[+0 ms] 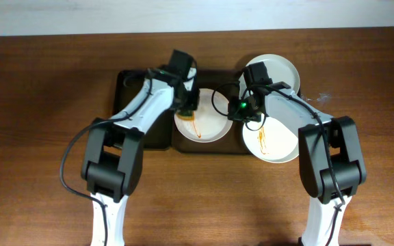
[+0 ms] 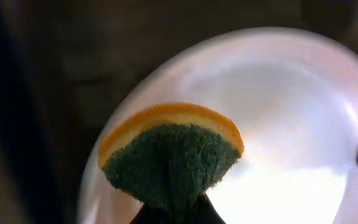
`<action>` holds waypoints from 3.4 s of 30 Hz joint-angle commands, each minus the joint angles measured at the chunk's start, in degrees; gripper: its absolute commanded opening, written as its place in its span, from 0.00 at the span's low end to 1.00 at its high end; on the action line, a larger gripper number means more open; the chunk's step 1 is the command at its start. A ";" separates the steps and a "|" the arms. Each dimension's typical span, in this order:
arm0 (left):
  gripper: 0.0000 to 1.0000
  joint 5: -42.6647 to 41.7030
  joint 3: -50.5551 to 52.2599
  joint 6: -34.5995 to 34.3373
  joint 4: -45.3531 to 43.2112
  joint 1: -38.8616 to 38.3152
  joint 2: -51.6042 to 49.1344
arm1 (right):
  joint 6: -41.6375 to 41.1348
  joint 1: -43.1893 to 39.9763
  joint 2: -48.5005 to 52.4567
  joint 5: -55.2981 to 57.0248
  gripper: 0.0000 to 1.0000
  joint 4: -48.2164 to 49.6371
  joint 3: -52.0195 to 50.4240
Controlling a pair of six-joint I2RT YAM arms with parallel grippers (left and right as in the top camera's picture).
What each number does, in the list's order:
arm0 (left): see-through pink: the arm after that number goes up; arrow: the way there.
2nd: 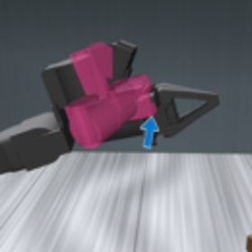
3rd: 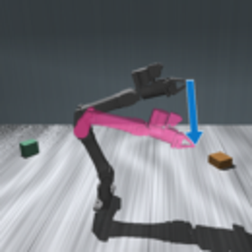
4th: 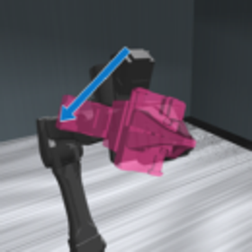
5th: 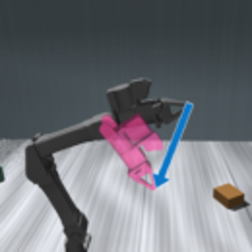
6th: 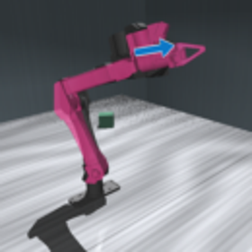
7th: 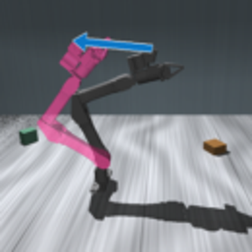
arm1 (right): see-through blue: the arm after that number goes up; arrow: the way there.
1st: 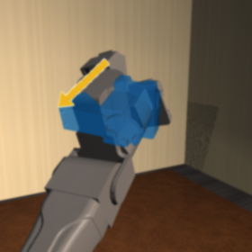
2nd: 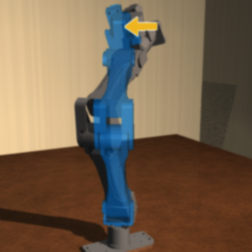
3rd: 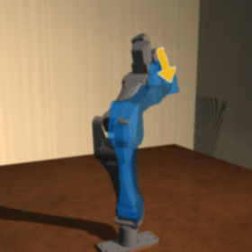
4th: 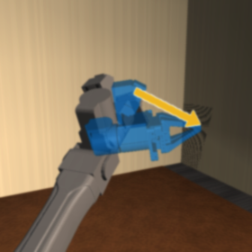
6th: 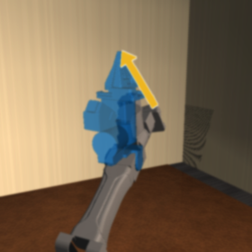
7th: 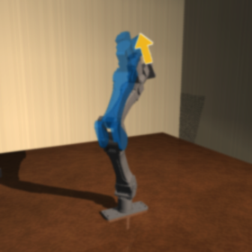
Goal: Clean dirty plates on tray and stack at the side
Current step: 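Scrub the plate with the sponge while right gripper holds the rim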
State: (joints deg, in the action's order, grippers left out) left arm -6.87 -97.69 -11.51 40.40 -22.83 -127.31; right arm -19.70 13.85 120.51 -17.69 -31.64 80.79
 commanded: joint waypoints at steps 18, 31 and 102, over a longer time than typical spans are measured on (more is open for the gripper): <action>0.00 19.28 6.73 -16.94 -9.62 -5.20 -2.34 | -0.55 -0.48 1.05 2.95 0.04 -0.94 -0.74; 0.00 -25.11 5.70 -4.63 4.83 -2.97 -4.81 | -0.55 -0.46 1.05 3.32 0.04 -0.94 -0.74; 0.00 -7.98 -9.25 -8.61 6.84 3.50 -13.20 | -0.55 -0.42 1.05 2.84 0.04 -0.98 -0.74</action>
State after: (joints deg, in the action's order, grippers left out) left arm -19.38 -107.98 -20.58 44.88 -20.27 -136.20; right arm -19.94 13.80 120.51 -17.50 -31.79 80.79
